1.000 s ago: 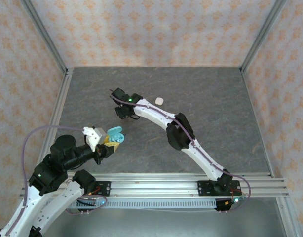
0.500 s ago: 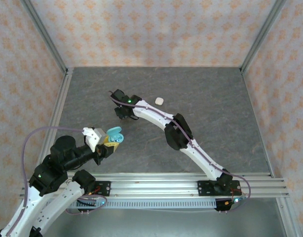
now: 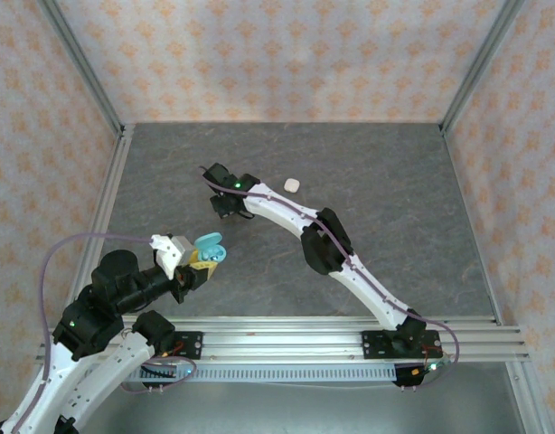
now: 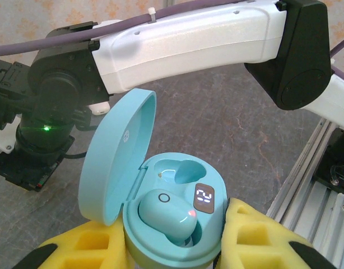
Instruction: Insert wireless bluetooth earbuds into charging case
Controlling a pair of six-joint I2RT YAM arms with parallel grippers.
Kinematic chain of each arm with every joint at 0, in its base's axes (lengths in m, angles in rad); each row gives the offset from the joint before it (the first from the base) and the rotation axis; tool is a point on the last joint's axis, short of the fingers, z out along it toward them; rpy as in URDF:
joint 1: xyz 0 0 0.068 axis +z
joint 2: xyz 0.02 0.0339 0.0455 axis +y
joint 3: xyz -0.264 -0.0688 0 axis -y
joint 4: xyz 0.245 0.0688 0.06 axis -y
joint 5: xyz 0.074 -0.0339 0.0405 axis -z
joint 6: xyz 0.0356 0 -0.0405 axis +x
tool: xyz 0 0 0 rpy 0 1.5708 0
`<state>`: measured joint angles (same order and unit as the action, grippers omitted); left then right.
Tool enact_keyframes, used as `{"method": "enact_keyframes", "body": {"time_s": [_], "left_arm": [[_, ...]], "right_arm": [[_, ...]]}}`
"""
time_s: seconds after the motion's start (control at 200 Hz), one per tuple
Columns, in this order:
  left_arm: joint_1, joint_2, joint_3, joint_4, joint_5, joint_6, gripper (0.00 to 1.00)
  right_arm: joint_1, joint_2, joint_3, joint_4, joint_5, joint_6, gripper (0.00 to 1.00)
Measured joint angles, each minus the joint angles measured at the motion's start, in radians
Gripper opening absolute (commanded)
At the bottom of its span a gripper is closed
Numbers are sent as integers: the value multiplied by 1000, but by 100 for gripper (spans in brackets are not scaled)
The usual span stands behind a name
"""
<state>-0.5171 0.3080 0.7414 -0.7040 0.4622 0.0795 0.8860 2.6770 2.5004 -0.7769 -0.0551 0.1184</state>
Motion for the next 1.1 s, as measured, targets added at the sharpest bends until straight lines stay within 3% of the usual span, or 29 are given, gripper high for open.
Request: {"method": "enact_keyframes", "body": {"time_s": [0.14,0.49,1.101], "left_arm": [[0,2,0,4,1,-2,15],[0,25,-14,43,1,-30,15],[0,175,-14,124,28,-30,15]], "right_arm": [[-11,-32,-55,9,0,19,11],[-63,-255,-424,45,0,47,7],[-159,-825,-1162,179,-50,181,7]]}}
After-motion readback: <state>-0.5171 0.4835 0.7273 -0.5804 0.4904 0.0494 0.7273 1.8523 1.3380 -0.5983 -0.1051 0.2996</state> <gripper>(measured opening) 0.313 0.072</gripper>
